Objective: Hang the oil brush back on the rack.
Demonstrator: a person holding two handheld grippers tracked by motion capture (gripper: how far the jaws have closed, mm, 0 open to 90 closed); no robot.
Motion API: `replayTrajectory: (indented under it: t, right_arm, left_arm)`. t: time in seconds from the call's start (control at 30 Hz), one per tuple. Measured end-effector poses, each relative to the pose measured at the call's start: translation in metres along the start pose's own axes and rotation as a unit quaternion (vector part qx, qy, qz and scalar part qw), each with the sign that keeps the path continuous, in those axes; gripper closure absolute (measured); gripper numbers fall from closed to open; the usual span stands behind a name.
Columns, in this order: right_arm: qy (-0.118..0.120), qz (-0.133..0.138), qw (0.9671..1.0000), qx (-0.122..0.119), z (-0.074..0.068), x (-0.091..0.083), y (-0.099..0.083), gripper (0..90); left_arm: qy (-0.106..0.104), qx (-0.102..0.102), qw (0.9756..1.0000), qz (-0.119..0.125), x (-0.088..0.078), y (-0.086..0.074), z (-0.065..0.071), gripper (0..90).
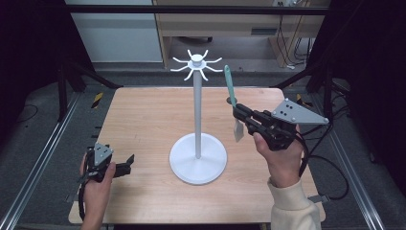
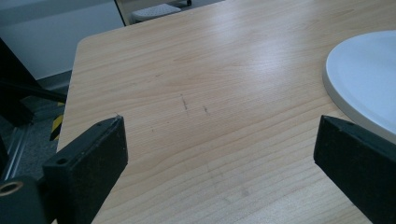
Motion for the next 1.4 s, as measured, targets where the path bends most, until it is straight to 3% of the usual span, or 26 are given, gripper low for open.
replayTrajectory:
  t: [1.4]
  right_arm:
    - [0.019, -0.015, 0.9997, 0.005, -0.004, 0.020, -0.003, 82.6]
  left_arm:
    - [-0.001, 0.000, 1.0000, -0.001, 0.000, 0.000, 0.000, 2.6]
Point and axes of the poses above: each handheld gripper's, and its own axes: x roughly forward along the jaws, y roughly out of its top, z roughly to its right, the point moved 2 cm from there along x, roughly forward along the jaws, and after that the axes turned 7 degrees about -x, right-handed, at the moved point
